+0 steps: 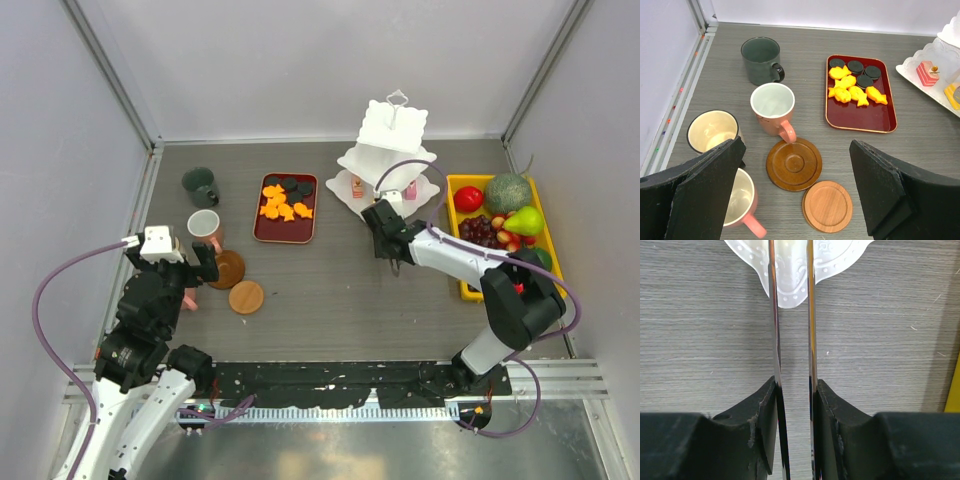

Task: Serve the afternoon tea
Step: Place the desert on the desert table.

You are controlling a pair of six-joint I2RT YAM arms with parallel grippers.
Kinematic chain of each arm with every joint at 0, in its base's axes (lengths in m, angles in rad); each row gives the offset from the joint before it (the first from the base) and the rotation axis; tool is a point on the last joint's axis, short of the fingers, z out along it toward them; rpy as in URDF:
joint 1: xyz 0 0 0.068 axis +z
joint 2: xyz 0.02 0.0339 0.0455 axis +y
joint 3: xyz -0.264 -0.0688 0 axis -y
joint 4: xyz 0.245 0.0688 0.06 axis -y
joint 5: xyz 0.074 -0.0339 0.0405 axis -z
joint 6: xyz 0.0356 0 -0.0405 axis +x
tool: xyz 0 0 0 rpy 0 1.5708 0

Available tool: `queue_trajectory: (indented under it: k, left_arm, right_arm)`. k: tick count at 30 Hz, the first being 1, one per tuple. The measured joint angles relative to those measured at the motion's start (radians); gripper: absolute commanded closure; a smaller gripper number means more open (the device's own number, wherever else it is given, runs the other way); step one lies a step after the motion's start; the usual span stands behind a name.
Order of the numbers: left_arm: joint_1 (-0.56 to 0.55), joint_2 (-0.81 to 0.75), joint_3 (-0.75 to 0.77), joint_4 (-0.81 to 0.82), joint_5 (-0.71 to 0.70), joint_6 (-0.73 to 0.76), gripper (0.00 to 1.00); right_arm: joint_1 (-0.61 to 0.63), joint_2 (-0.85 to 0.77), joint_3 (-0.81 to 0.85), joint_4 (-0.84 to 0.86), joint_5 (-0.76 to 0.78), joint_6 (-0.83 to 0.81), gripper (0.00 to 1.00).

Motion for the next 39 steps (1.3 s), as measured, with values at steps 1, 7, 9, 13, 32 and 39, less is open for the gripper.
queue_trajectory:
  k: [1,7,9,13,32,39]
  left_arm:
    - [0.0,0.0,0.0,0.0,0.0,0.0,0.01]
    - [0.0,0.0,0.0,0.0,0.0,0.0,0.01]
    - [0.0,0.0,0.0,0.0,0.0,0.0,0.01]
    - [0.0,0.0,0.0,0.0,0.0,0.0,0.01]
    - [0.0,0.0,0.0,0.0,0.0,0.0,0.01]
    - [0.0,0.0,0.0,0.0,0.0,0.0,0.01]
  right_arm:
    - [-0.001,0.01,0.0,0.005,-0.003,0.0,0.67]
    - [-0.003,0.037,0.009,0.024,-0.017,0.0,0.67]
    - [-0.003,0.037,0.011,0.031,-0.025,0.0,0.66]
    - [-0.002,0.037,0.012,0.034,-0.027,0.002,0.65]
    - [-0.003,0.047,0.044,0.024,-0.033,0.035,0.5]
    - [-0.003,0.016,0.034,0.017,-0.061,0.035,0.47]
